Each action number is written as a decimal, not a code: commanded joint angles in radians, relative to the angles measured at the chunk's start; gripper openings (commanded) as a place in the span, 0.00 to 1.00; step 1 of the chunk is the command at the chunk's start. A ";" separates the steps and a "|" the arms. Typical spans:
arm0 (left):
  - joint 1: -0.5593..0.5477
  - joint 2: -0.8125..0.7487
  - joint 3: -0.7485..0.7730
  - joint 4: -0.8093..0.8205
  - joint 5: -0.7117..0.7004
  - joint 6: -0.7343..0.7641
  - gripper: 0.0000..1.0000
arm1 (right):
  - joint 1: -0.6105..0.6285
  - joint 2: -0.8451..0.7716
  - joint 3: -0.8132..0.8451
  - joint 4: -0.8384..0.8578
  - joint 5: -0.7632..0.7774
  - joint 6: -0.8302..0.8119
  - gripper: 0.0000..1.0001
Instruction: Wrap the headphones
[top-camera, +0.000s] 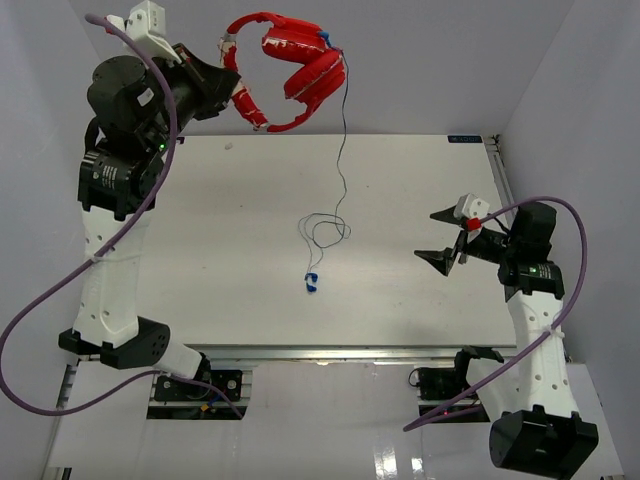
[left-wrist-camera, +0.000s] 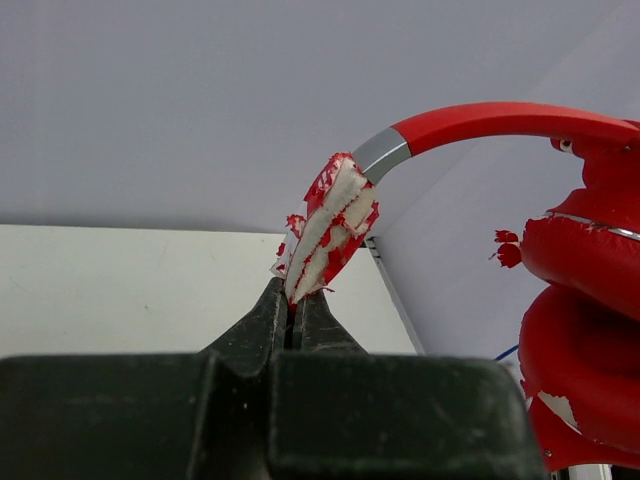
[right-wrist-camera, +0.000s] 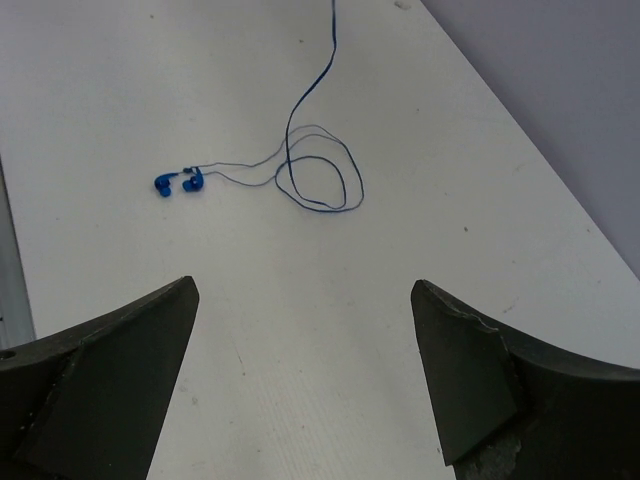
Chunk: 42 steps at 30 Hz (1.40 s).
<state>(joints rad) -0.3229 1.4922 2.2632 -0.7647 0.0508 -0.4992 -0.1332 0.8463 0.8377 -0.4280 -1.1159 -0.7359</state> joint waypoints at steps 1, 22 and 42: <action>0.001 -0.030 -0.065 0.063 0.064 -0.049 0.00 | 0.073 -0.003 0.040 0.241 -0.088 0.287 0.92; -0.002 -0.119 -0.313 0.038 0.206 -0.101 0.00 | 0.539 0.415 0.189 0.728 0.145 0.460 0.90; -0.002 -0.208 -0.388 0.068 0.256 -0.167 0.00 | 0.598 0.574 0.114 1.045 0.128 0.700 0.98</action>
<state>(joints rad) -0.3237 1.3359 1.8721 -0.7754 0.2677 -0.6057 0.4339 1.3805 0.9967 0.3989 -0.8971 -0.2085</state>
